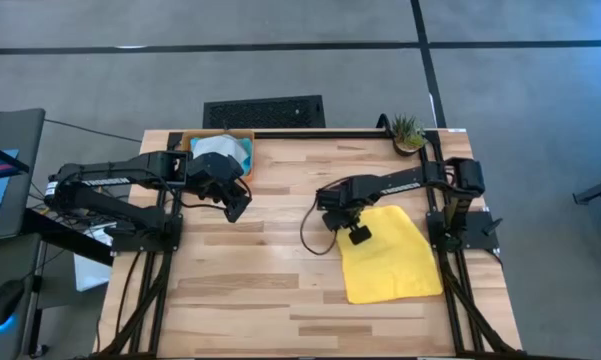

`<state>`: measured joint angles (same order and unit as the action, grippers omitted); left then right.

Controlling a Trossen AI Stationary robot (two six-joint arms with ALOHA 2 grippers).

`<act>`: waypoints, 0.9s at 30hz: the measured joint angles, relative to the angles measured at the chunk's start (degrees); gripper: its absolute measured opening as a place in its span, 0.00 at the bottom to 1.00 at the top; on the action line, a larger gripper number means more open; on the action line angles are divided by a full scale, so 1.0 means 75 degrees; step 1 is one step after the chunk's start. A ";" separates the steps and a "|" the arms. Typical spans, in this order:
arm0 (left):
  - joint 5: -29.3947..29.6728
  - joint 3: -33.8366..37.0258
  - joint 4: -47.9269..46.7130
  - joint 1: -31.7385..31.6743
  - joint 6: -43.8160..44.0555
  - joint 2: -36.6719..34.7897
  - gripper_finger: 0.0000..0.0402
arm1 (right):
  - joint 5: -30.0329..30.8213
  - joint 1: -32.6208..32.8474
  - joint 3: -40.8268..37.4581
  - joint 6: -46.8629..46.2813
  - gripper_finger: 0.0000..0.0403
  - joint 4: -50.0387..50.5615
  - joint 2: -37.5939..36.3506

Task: Fold microfiber towels
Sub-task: Fold the yellow microfiber towel

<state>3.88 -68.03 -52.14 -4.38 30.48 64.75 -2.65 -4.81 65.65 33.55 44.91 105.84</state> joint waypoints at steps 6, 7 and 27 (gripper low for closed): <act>0.0000 -0.0006 -0.0294 0.0005 0.0006 0.0000 0.34 | 0.0055 -0.0471 0.1065 -0.0539 0.03 0.0009 -0.0009; 0.0001 -0.0006 -0.0438 0.0020 0.0008 0.0000 0.34 | 0.0055 -0.0560 0.1252 -0.0583 0.02 0.0011 -0.0011; 0.1603 -0.0013 -0.1040 0.0729 0.0624 0.0482 0.34 | 0.0052 -0.1240 0.4006 -0.1769 0.01 0.0605 -0.0029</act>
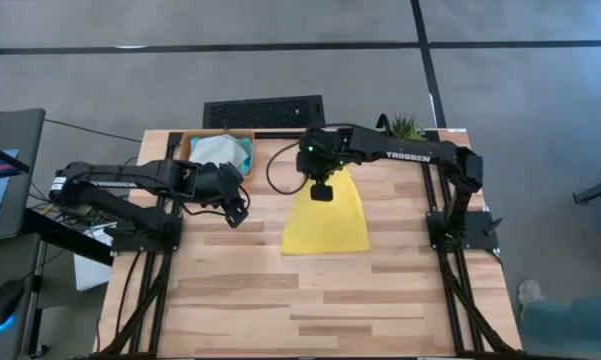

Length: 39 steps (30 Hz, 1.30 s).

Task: Fold microfiber towels
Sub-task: Fold the yellow microfiber towel

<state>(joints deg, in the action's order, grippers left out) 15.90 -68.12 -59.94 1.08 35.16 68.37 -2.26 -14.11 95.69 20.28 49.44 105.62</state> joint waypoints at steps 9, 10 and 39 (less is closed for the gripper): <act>0.0152 0.0001 0.1085 -0.0003 -0.1569 0.0679 0.34 | 0.0000 0.0003 0.0843 -0.0590 0.01 0.0044 -0.0012; 0.0176 0.0004 0.1166 -0.0003 -0.1726 0.0799 0.34 | 0.0000 0.0003 0.0884 -0.0590 0.01 0.0033 -0.0012; 0.1179 0.0270 0.1944 -0.0198 -0.1593 0.1893 0.34 | 0.0925 -0.0290 0.1186 -0.0190 0.02 0.0695 -0.0284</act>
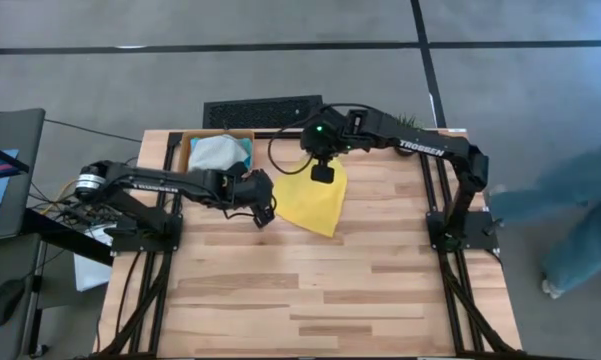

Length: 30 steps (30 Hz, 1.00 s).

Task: Fold microfiber towels
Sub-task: Fold the yellow microfiber towel

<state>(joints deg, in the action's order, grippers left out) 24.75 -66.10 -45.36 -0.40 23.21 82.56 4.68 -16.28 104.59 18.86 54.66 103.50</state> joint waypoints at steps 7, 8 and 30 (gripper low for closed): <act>-0.0224 0.0757 0.0982 -0.0278 0.0101 -0.0006 0.34 | -0.0006 0.0119 -0.0022 0.0153 0.02 0.0303 -0.0294; -0.0242 0.0805 0.1110 -0.0308 0.0018 -0.0006 0.34 | -0.0008 0.0152 -0.0020 0.0184 0.02 0.0299 -0.0343; -0.4936 0.0848 0.4231 -0.2464 -0.3620 0.0069 0.34 | -0.0036 0.1054 -0.0011 0.1382 0.02 0.1712 -0.1518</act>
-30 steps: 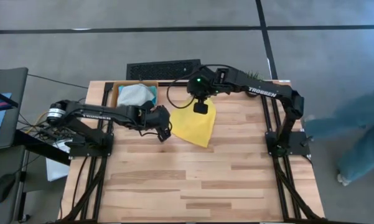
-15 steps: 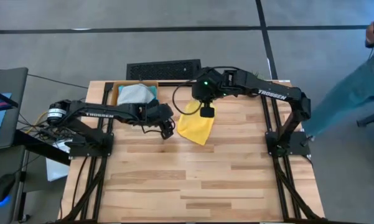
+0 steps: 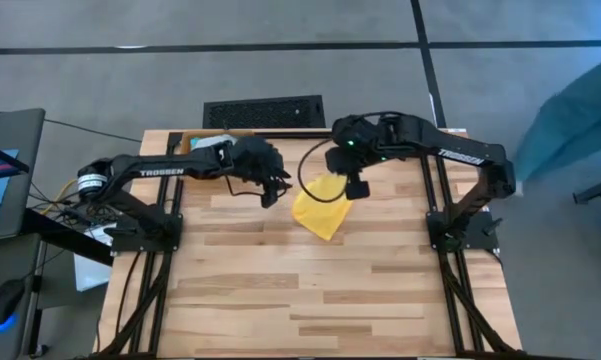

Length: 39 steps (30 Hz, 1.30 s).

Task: Fold microfiber towels
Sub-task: Fold the yellow microfiber towel

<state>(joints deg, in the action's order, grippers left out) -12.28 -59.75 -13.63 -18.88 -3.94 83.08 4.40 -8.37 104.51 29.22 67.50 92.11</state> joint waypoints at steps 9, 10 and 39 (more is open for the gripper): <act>-0.2122 -0.0017 0.1358 -0.0456 0.0729 0.0867 0.34 | -0.0268 0.0156 0.0007 0.0177 0.02 0.0014 -0.0294; -0.2262 -0.0018 0.1368 -0.0456 0.0920 0.0994 0.34 | -0.0268 0.0154 0.0000 0.0002 0.02 0.0033 -0.0300; -0.1912 0.0000 0.0201 -0.0054 0.5599 0.1426 0.34 | -0.0176 0.0853 0.0000 -0.0240 0.02 0.0247 -0.1275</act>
<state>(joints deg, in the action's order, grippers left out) -26.61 -59.75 -12.12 -19.29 38.05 93.78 3.08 -1.97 104.51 27.42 69.35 82.55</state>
